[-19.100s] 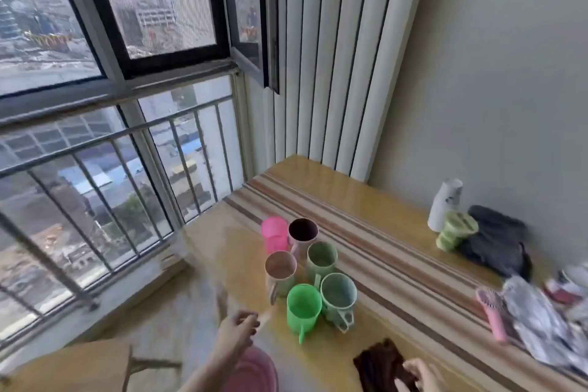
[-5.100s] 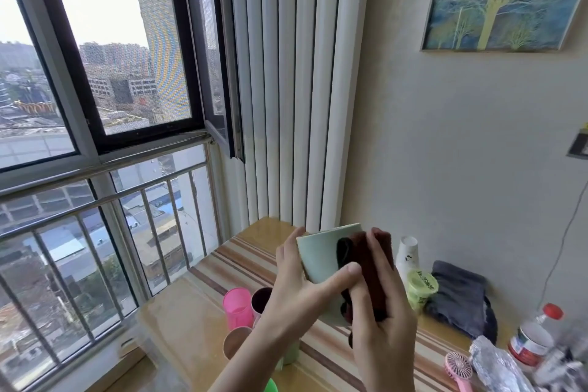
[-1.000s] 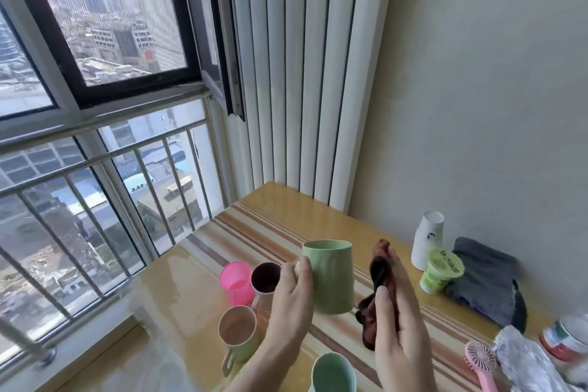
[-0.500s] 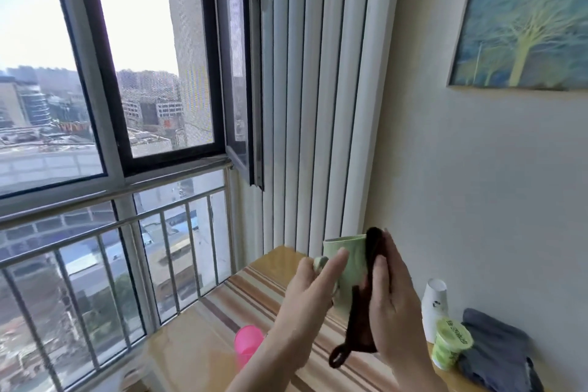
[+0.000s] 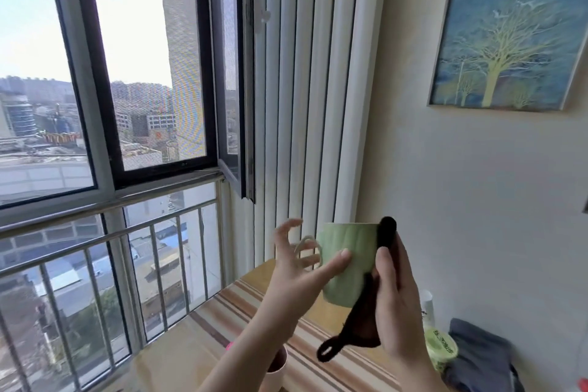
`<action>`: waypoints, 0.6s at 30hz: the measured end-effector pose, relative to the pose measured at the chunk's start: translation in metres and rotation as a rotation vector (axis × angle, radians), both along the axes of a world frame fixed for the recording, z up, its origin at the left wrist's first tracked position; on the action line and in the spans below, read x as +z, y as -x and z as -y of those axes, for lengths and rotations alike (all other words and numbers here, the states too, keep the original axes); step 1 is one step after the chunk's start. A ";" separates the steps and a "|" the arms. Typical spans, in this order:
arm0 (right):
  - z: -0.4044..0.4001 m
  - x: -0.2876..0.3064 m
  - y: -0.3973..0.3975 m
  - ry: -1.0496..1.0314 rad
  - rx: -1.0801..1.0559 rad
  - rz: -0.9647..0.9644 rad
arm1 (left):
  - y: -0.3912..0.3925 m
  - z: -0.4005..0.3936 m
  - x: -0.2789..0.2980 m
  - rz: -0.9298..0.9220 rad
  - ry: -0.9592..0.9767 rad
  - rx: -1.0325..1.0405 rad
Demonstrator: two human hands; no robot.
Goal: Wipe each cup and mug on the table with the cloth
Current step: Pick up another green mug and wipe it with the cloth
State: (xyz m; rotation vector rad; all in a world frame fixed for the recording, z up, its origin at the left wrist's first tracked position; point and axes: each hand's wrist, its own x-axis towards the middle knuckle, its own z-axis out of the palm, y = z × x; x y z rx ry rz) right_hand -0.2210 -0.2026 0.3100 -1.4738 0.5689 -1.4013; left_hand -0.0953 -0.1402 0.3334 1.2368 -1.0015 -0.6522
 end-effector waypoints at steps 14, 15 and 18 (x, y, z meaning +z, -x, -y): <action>-0.031 0.030 -0.014 0.335 -0.152 -0.051 | 0.013 -0.008 0.014 -0.163 0.139 -0.207; -0.029 0.034 -0.013 0.241 -0.070 -0.023 | 0.011 -0.008 0.015 -0.149 0.147 -0.200; -0.022 0.036 -0.010 0.130 0.008 -0.036 | 0.006 -0.005 0.017 -0.101 0.156 -0.196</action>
